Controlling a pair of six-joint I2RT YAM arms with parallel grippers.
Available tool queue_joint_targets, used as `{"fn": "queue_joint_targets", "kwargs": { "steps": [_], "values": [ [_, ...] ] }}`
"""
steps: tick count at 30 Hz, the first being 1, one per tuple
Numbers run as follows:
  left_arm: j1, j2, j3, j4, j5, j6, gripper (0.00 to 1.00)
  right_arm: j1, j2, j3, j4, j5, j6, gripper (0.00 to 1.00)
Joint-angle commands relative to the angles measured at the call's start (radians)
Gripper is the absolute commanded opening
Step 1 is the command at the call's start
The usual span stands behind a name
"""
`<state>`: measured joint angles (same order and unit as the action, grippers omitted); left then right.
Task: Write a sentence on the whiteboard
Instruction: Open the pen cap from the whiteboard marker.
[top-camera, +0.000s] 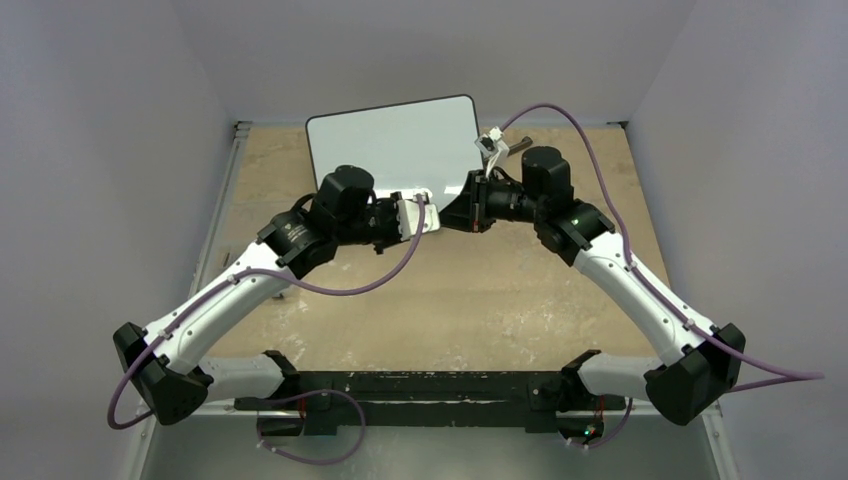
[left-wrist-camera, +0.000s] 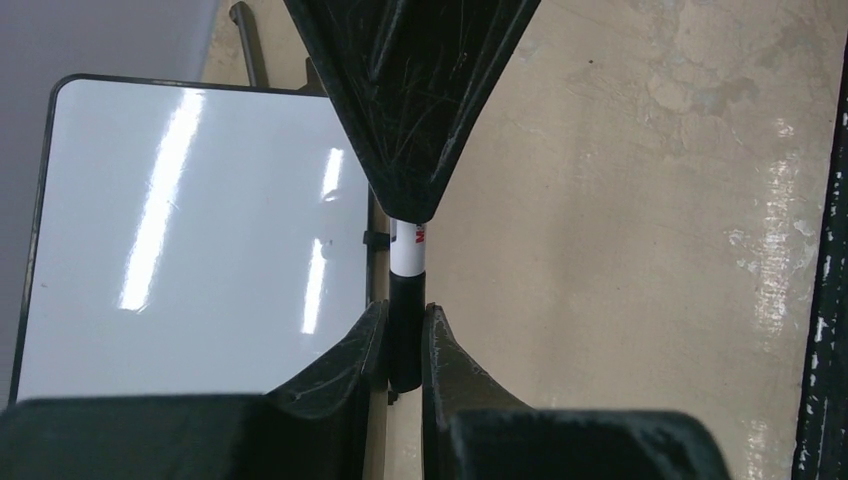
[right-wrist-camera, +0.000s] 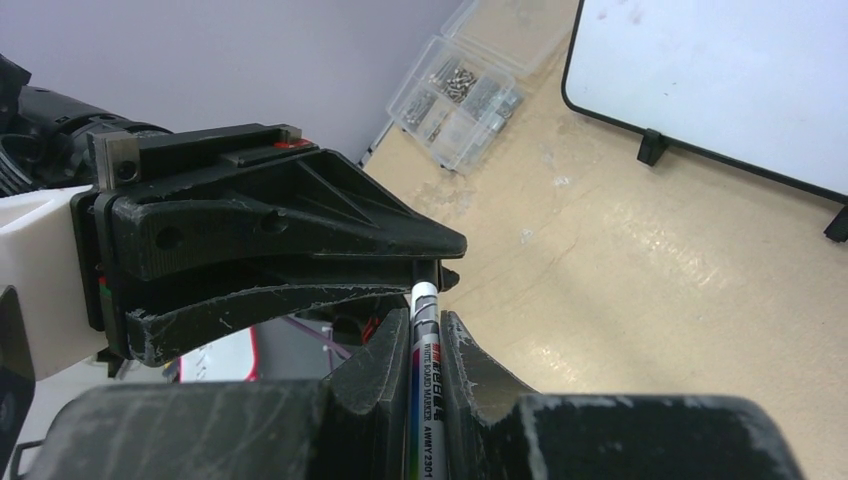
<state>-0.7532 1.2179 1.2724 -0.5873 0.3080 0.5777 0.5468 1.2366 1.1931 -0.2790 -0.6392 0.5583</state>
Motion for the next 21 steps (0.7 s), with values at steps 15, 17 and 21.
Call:
{"fn": "queue_joint_targets", "kwargs": {
  "steps": [15, 17, 21],
  "values": [
    [0.057, -0.064, -0.129, 0.199, -0.150, 0.083, 0.00, -0.002, -0.024, 0.082, -0.140, 0.009, 0.020, 0.00],
    [0.067, -0.067, -0.139, 0.199, -0.147, 0.082, 0.00, -0.004, -0.027, 0.081, -0.140, 0.000, 0.021, 0.00],
    [0.078, -0.084, -0.180, 0.219, -0.139, 0.064, 0.00, -0.011, -0.034, 0.079, -0.156, 0.007, 0.014, 0.00]
  ]
}}
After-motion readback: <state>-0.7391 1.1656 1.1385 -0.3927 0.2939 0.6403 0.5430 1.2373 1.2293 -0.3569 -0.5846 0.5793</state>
